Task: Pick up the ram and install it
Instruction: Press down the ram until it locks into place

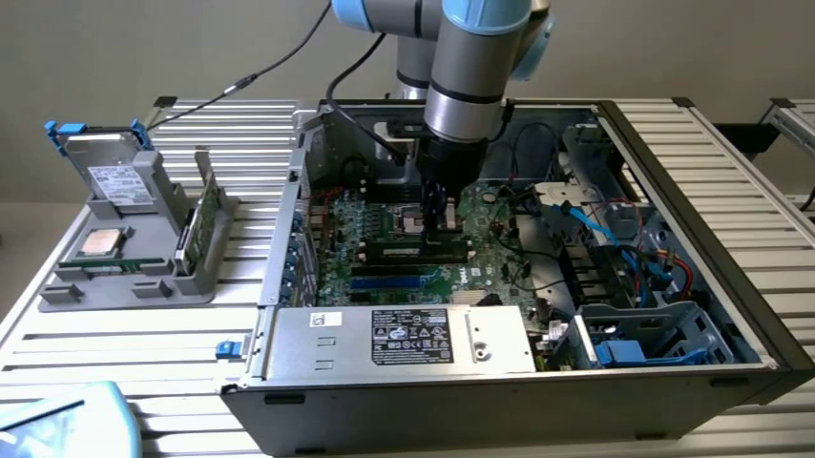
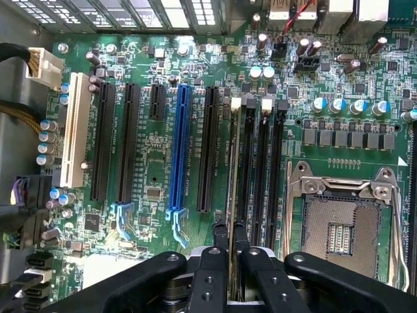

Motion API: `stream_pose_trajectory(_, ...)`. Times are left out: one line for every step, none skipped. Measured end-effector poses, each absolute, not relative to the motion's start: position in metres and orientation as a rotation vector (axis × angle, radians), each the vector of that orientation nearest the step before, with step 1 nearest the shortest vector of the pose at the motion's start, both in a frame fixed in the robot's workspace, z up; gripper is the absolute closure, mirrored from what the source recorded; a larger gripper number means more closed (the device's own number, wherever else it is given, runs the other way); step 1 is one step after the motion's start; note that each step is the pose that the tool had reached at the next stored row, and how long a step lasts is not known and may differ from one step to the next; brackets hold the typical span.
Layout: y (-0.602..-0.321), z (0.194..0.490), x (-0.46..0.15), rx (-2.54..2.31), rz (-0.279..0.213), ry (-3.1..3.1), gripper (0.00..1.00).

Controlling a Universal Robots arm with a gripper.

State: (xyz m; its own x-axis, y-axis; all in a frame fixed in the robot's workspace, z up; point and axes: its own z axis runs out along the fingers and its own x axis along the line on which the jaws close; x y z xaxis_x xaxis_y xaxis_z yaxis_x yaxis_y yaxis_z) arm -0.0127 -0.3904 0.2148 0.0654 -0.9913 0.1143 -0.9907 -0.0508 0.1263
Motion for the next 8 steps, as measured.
stream_pose_trajectory(-0.3905,0.2144,-0.0127,2.161,-0.005,-2.038,0.86)
stream_pose_trajectory(-0.3905,0.2143,-0.0127,2.161,-0.005,-2.038,0.86)
stream_pose_trajectory(-0.3905,0.2143,-0.0127,2.16,-0.005,-2.038,0.86)
stream_pose_trajectory(-0.3905,0.2142,-0.0127,2.16,-0.005,-2.038,0.86)
stream_pose_trajectory(-0.3905,0.2142,-0.0127,2.16,-0.005,-2.038,0.86)
stream_pose_trajectory(-0.3905,0.2141,-0.0127,2.161,-0.005,-2.039,0.86)
stream_pose_trajectory(-0.3905,0.2141,-0.0127,2.16,-0.005,-2.039,0.86)
stream_pose_trajectory(-0.3904,0.2141,-0.0127,2.161,-0.005,-2.039,0.84)
